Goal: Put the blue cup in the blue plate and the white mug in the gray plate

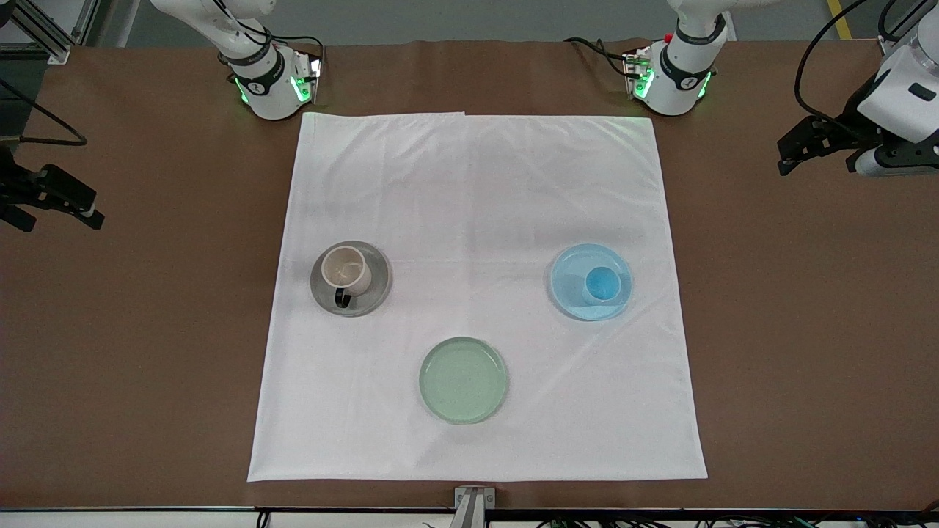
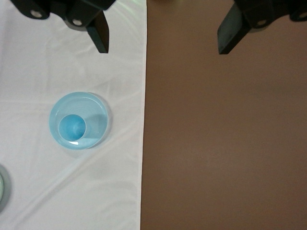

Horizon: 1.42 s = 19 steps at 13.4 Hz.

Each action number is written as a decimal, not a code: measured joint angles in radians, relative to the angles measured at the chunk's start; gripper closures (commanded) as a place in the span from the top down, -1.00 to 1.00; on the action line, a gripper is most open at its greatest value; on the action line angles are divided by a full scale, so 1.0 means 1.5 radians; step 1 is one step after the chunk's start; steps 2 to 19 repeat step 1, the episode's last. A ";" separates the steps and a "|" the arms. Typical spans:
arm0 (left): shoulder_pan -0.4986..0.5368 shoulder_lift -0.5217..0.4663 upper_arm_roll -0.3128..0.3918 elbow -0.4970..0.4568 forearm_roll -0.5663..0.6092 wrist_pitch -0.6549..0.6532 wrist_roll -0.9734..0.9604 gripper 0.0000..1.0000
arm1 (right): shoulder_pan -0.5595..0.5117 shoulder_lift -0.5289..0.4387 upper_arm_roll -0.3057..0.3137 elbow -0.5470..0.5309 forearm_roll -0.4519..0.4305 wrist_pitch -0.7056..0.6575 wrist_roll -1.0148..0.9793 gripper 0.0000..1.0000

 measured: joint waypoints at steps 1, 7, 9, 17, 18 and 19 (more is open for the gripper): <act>0.000 0.000 0.000 0.000 0.000 0.000 0.000 1.00 | 0.000 0.000 0.000 0.000 0.000 0.000 0.000 1.00; 0.000 0.000 0.000 0.000 0.000 0.000 0.000 1.00 | 0.000 0.000 0.000 0.000 0.000 0.000 0.000 1.00; 0.000 0.000 0.000 0.000 0.000 0.000 0.000 1.00 | 0.000 0.000 0.000 0.000 0.000 0.000 0.000 1.00; 0.000 0.000 0.000 0.000 0.000 0.000 0.000 1.00 | 0.000 0.000 0.000 0.000 0.000 0.000 0.000 1.00; 0.000 0.000 0.000 0.000 0.000 0.000 0.000 1.00 | 0.000 0.000 0.000 0.000 0.000 0.000 0.000 1.00; 0.000 0.000 0.000 0.000 0.000 0.000 0.000 1.00 | 0.000 0.000 0.000 0.000 0.000 0.000 0.000 1.00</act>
